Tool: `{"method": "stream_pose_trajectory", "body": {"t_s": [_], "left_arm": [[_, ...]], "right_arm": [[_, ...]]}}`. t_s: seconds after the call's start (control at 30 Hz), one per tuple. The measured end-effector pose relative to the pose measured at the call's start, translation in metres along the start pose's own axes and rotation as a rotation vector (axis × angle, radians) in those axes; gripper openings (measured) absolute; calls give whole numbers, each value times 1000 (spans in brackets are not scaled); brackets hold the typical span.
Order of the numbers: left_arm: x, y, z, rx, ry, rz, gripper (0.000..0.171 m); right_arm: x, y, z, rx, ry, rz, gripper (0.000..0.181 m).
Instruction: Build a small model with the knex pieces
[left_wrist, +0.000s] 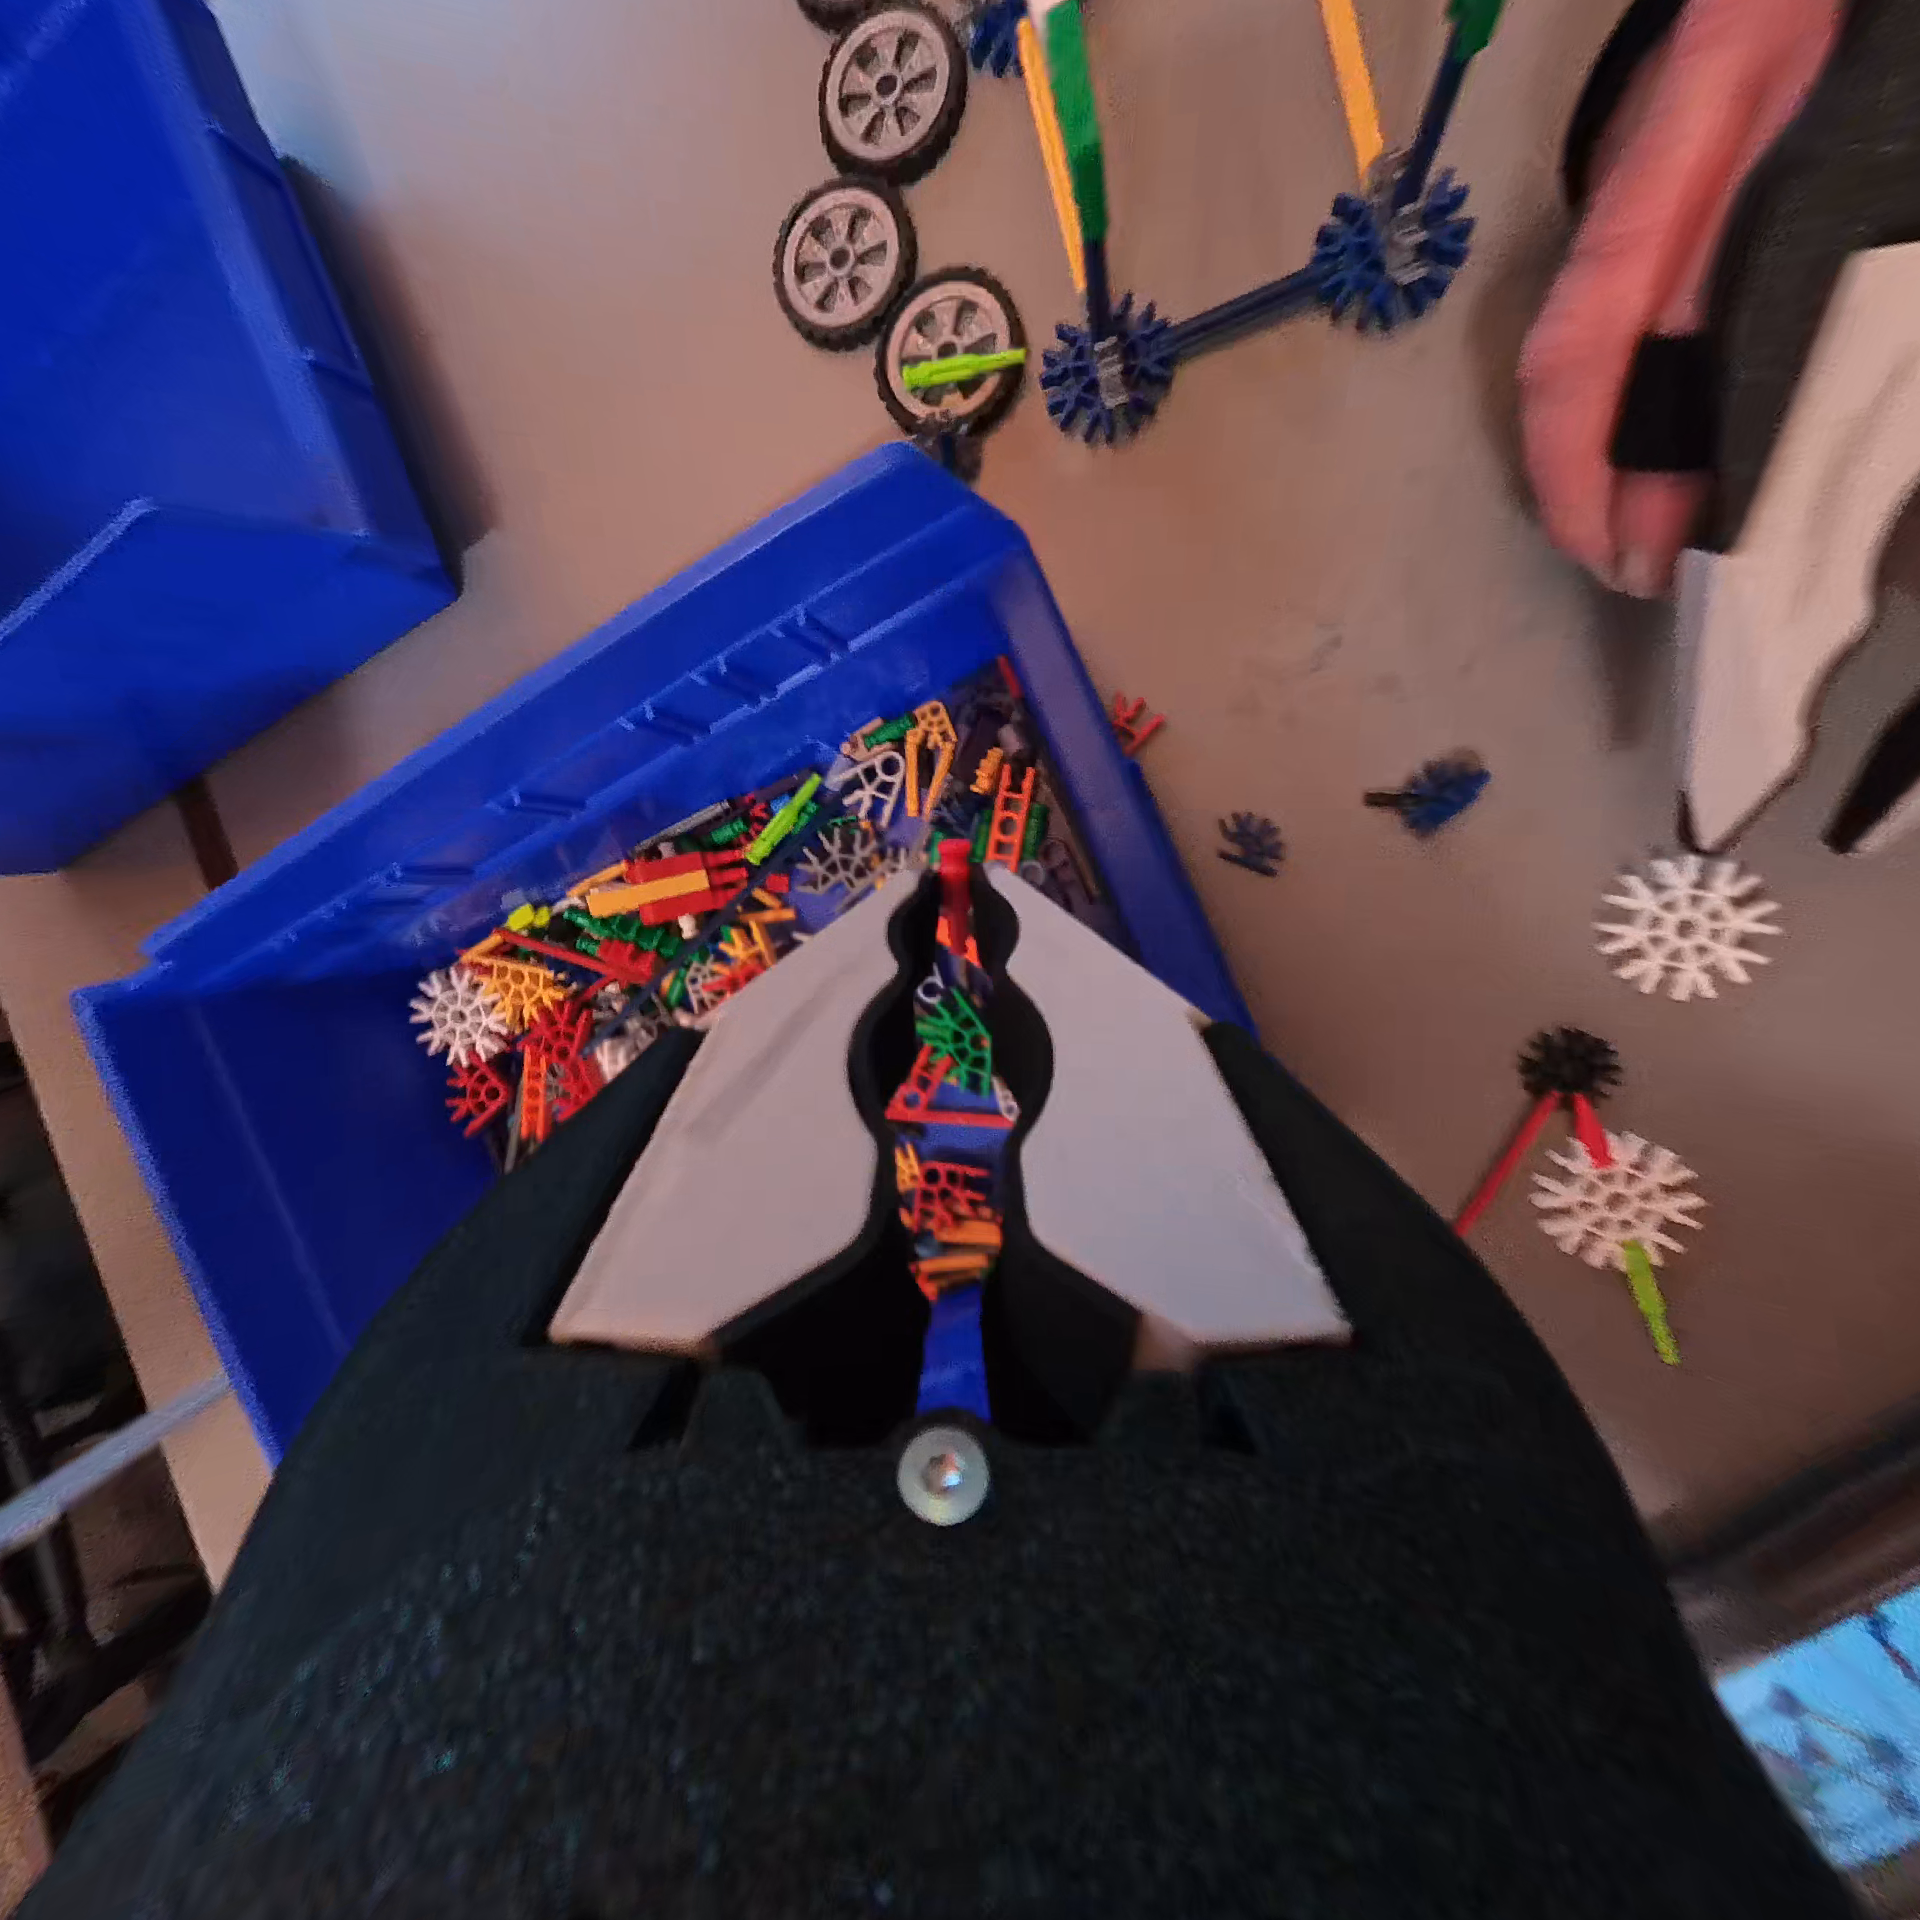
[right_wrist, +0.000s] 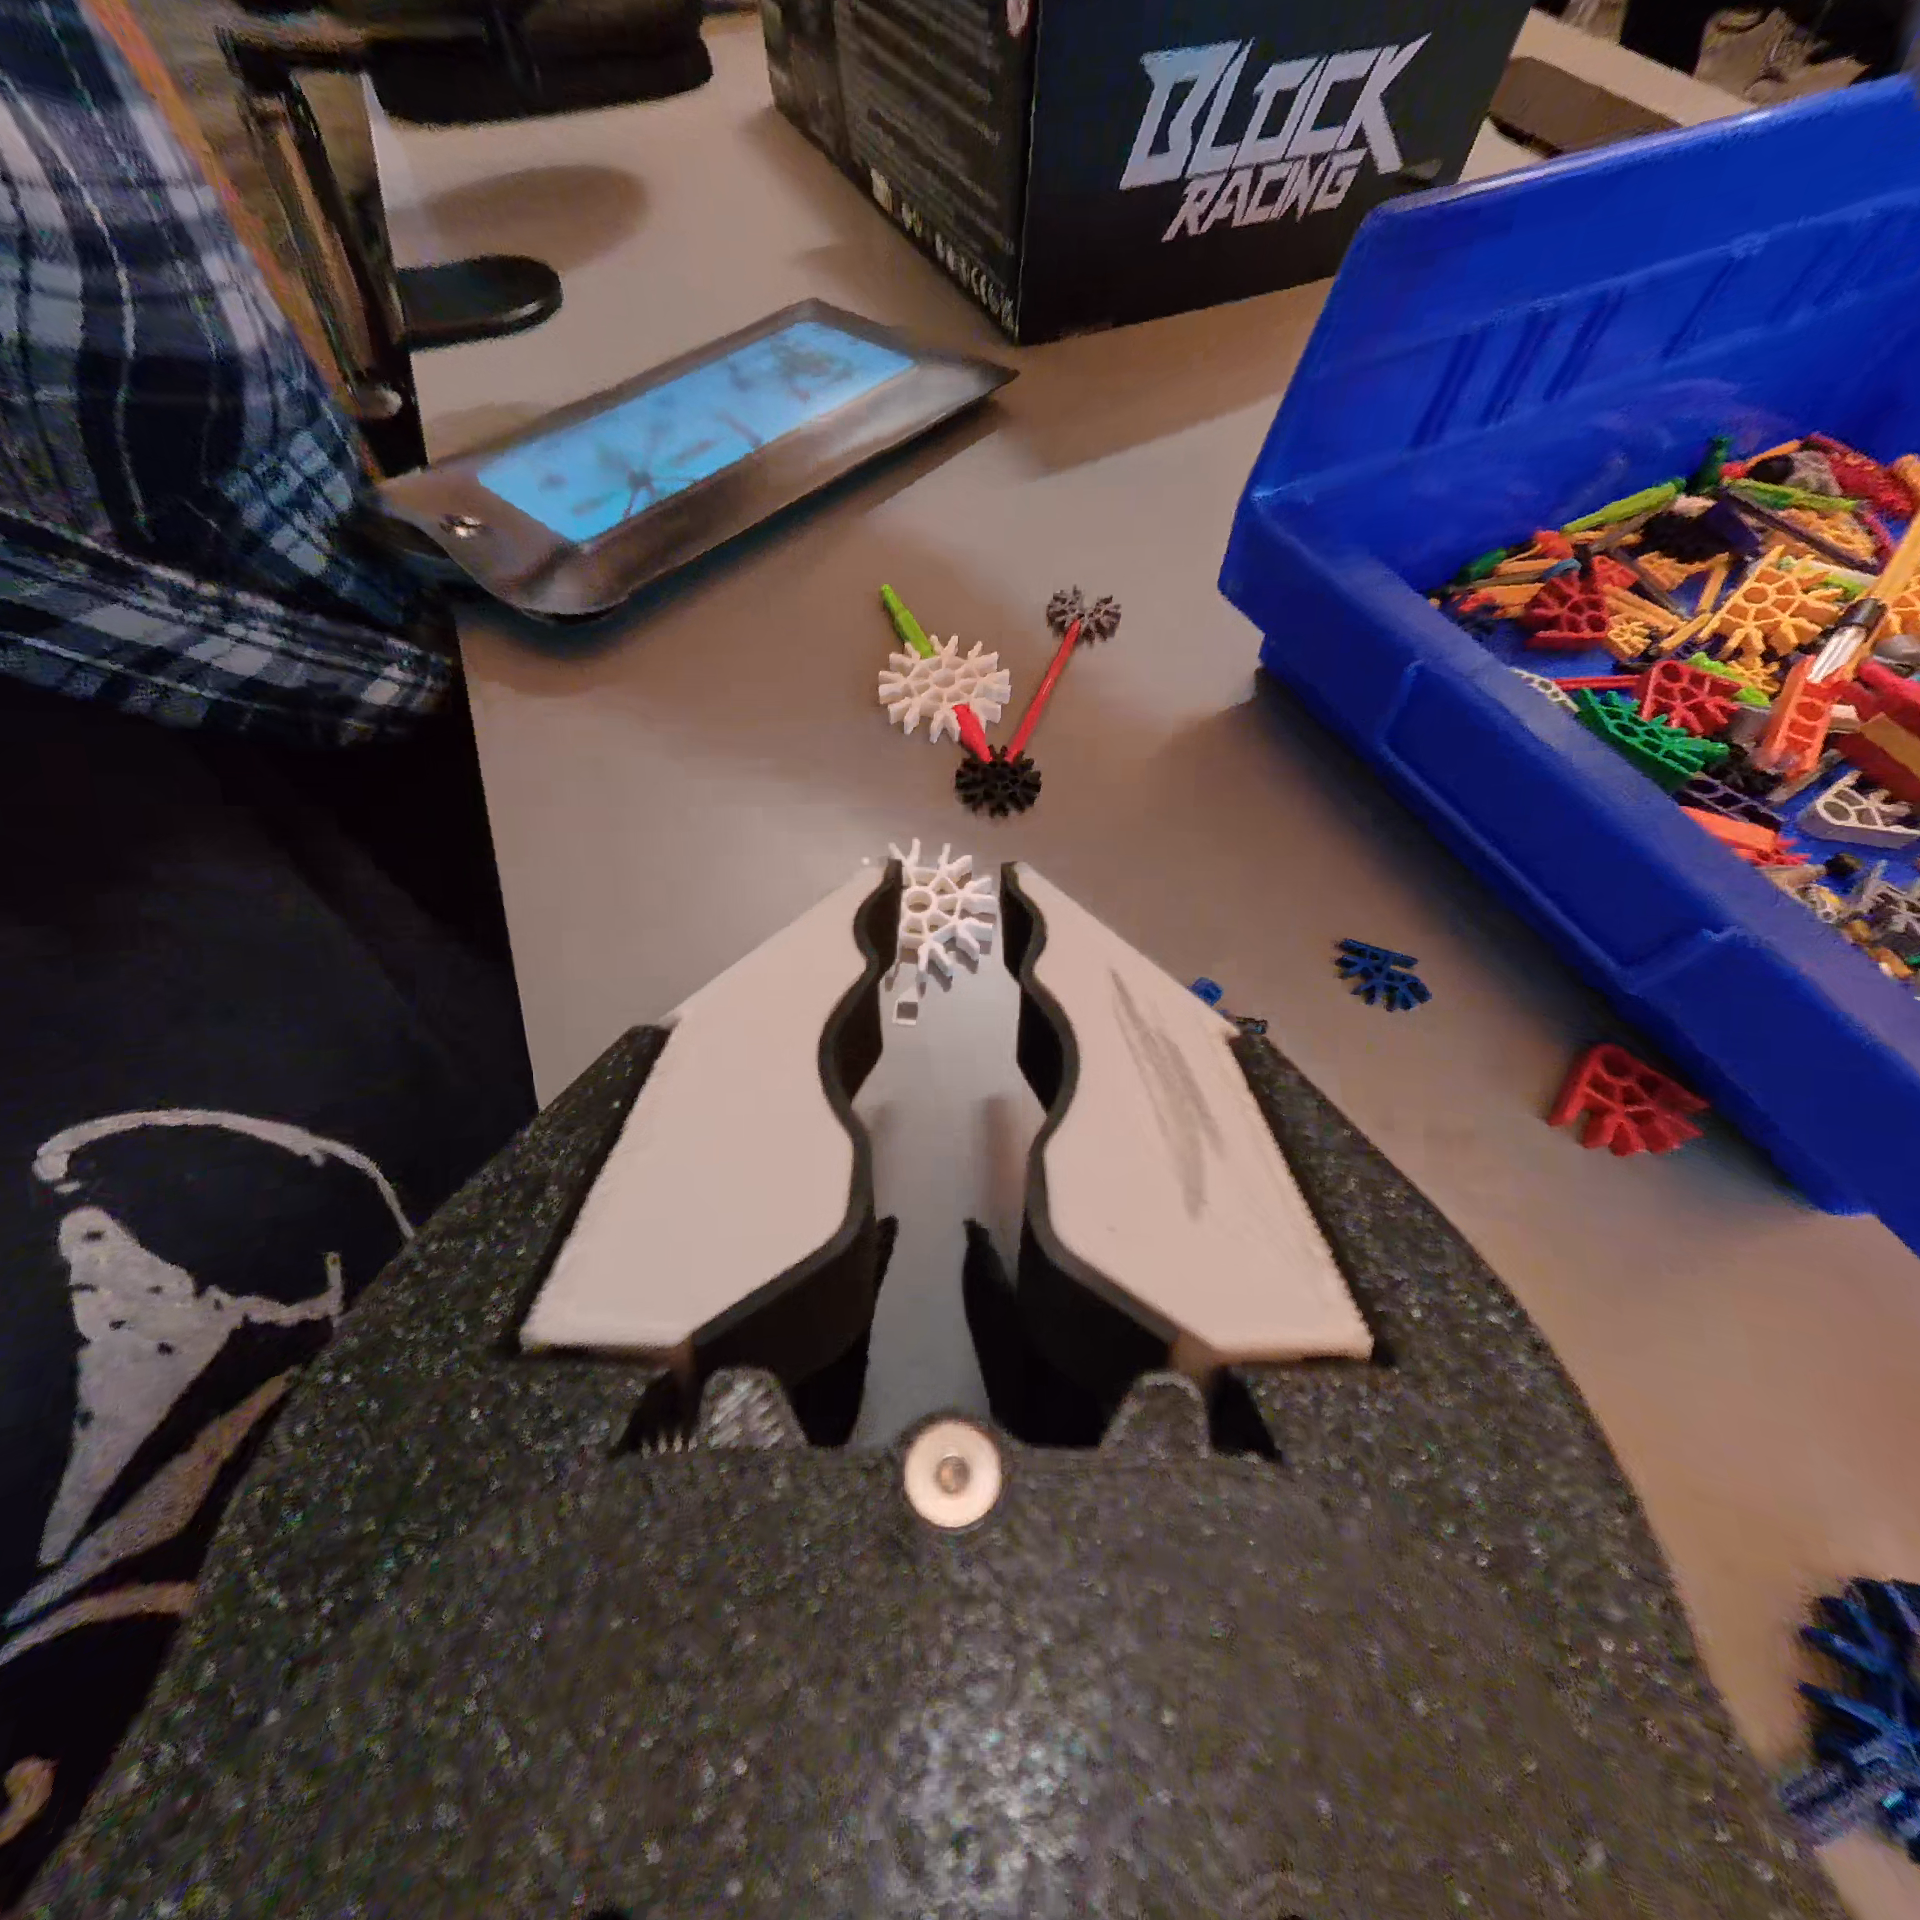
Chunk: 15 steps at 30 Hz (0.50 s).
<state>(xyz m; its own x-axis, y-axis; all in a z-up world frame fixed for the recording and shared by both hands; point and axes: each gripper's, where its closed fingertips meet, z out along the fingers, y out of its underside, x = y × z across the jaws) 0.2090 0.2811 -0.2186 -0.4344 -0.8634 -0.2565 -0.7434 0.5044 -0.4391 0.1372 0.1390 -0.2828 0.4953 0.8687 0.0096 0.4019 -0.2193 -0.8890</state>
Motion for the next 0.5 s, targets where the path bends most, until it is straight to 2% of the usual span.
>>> {"method": "stream_pose_trajectory", "body": {"t_s": [0.13, 0.23, 0.37, 0.43, 0.5], "left_arm": [[28, 3, -29, 14, -34, -27, 5], [49, 10, -40, 4, -53, -46, 5], [68, 20, -50, -4, -80, -76, 5], [77, 21, -55, 16, -79, -95, 5], [86, 21, -58, 27, -75, -114, 5]], "right_arm": [[5, -6, -5, 41, 24, 18, 12], [3, -8, -2, 13, 45, -42, 9], [-1, -10, 12, -66, 61, -137, 11], [-3, -11, 19, -97, 60, -159, 18], [-2, -17, 21, -87, 68, -169, 18]]}}
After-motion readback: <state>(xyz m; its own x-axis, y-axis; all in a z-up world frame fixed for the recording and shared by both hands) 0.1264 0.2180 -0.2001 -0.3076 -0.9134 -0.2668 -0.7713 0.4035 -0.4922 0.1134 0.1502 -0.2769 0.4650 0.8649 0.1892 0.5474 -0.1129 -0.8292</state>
